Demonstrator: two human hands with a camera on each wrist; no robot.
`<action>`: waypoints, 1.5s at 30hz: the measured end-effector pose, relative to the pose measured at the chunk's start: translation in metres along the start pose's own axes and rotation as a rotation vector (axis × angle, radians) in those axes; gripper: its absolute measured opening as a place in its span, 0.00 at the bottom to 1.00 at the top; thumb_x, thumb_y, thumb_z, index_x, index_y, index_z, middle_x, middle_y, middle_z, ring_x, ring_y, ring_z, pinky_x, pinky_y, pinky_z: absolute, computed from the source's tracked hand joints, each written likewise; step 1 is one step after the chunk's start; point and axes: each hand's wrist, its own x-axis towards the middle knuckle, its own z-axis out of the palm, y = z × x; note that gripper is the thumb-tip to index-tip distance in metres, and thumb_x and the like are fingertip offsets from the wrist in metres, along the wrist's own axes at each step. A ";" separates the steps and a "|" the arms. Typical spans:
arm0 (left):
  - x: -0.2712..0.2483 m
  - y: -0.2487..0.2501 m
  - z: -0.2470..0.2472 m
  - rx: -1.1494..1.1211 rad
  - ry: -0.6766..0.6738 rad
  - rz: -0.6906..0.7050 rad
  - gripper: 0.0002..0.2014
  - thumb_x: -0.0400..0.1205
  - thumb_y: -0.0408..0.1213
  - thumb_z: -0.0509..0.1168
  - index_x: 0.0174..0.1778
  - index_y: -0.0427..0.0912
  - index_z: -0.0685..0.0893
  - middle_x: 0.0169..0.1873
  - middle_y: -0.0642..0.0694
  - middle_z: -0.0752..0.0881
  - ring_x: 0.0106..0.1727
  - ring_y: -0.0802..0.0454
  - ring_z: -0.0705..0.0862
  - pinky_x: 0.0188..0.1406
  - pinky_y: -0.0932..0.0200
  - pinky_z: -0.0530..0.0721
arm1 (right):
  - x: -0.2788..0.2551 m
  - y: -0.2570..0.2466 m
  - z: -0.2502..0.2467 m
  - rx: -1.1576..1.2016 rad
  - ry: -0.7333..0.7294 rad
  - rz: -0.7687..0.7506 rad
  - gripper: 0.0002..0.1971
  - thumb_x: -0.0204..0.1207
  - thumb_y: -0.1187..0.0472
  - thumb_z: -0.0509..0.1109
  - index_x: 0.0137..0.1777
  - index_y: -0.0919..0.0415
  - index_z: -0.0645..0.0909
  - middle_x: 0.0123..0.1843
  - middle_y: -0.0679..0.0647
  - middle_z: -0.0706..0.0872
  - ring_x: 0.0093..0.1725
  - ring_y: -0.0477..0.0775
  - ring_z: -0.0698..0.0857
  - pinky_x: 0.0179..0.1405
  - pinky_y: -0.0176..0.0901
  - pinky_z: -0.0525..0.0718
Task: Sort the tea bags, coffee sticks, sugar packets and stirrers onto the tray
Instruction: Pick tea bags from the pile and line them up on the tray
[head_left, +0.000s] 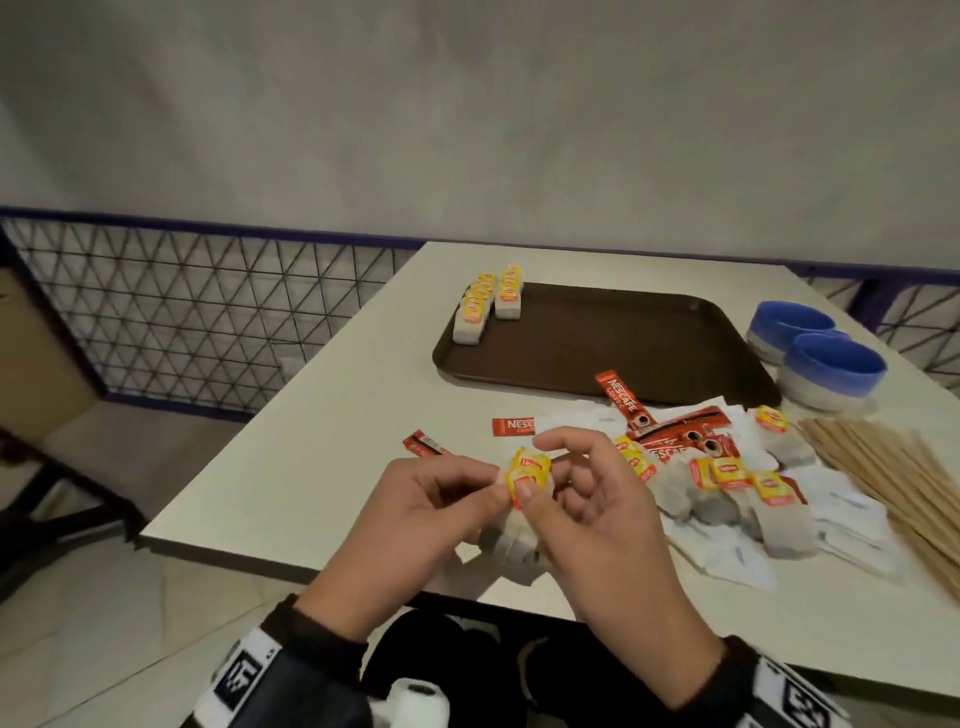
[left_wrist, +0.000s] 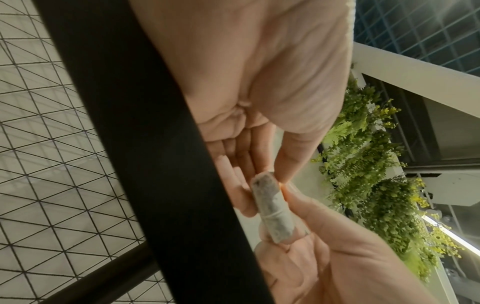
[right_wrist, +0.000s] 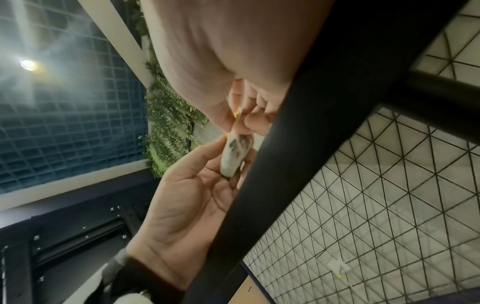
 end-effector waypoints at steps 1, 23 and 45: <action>0.001 0.001 0.000 0.010 -0.004 -0.001 0.05 0.82 0.30 0.72 0.46 0.38 0.94 0.39 0.36 0.92 0.37 0.47 0.87 0.41 0.52 0.86 | 0.002 0.000 0.000 -0.021 -0.001 -0.025 0.18 0.80 0.66 0.76 0.57 0.39 0.83 0.42 0.57 0.86 0.39 0.52 0.85 0.41 0.52 0.85; 0.004 -0.001 -0.001 -0.066 0.077 -0.042 0.13 0.79 0.41 0.72 0.46 0.31 0.90 0.43 0.24 0.86 0.39 0.41 0.84 0.46 0.46 0.87 | 0.004 0.009 -0.008 -0.118 -0.004 -0.086 0.13 0.77 0.63 0.80 0.56 0.45 0.84 0.43 0.47 0.86 0.44 0.48 0.84 0.44 0.43 0.84; 0.001 -0.003 -0.001 -0.029 0.066 -0.009 0.12 0.81 0.41 0.69 0.47 0.37 0.94 0.41 0.28 0.89 0.37 0.46 0.84 0.47 0.51 0.89 | 0.007 -0.005 -0.009 0.049 -0.006 0.066 0.11 0.74 0.66 0.80 0.48 0.47 0.92 0.44 0.53 0.88 0.24 0.49 0.77 0.19 0.37 0.75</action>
